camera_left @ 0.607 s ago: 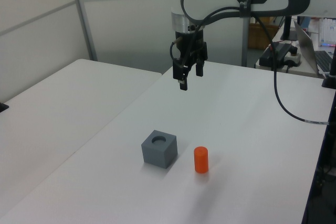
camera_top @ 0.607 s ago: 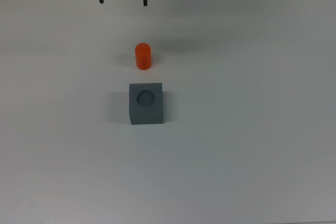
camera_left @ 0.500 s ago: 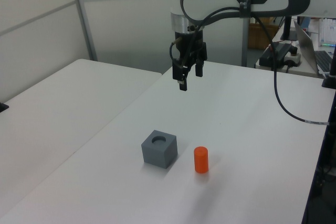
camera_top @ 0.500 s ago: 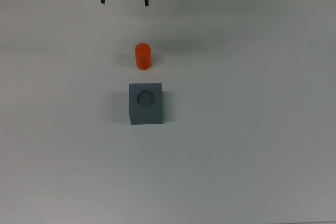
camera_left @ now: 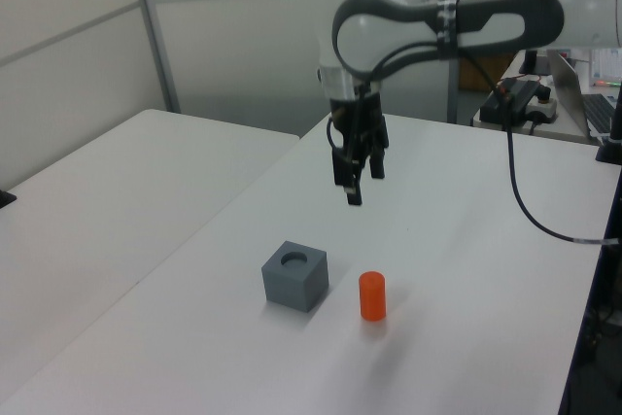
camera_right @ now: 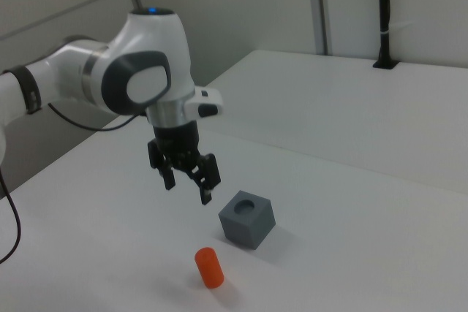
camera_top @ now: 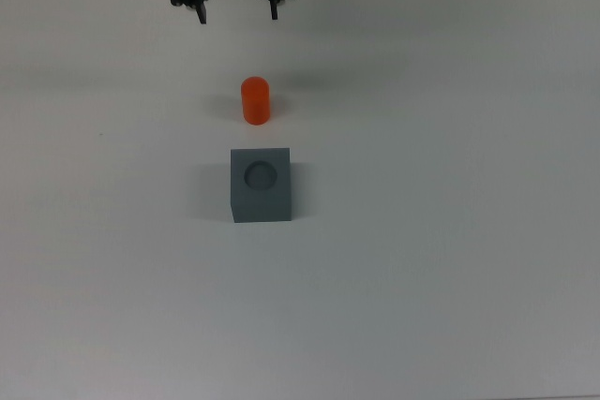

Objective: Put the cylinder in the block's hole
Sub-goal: 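Move the open gripper down over the orange cylinder, then close the gripper around the orange cylinder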

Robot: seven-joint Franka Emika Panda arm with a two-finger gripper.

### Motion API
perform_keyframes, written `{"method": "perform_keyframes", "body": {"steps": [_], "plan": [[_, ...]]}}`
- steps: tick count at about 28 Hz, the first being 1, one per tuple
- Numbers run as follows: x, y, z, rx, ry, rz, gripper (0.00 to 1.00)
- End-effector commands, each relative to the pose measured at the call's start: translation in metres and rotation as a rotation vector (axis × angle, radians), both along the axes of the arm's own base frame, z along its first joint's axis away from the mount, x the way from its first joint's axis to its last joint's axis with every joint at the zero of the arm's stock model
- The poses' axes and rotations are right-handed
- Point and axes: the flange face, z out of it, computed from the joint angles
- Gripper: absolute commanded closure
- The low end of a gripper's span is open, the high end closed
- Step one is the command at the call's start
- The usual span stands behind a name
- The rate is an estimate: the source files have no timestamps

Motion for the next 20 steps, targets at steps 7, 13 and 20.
{"method": "perform_keyframes", "body": {"steps": [7, 13, 20], "plan": [[-0.028, 0.015, -0.087, 0.021, -0.075, 0.034, 0.0], [-0.032, 0.021, -0.127, 0.012, -0.116, 0.045, 0.0], [-0.026, 0.022, -0.151, 0.004, -0.115, 0.051, 0.0]]}}
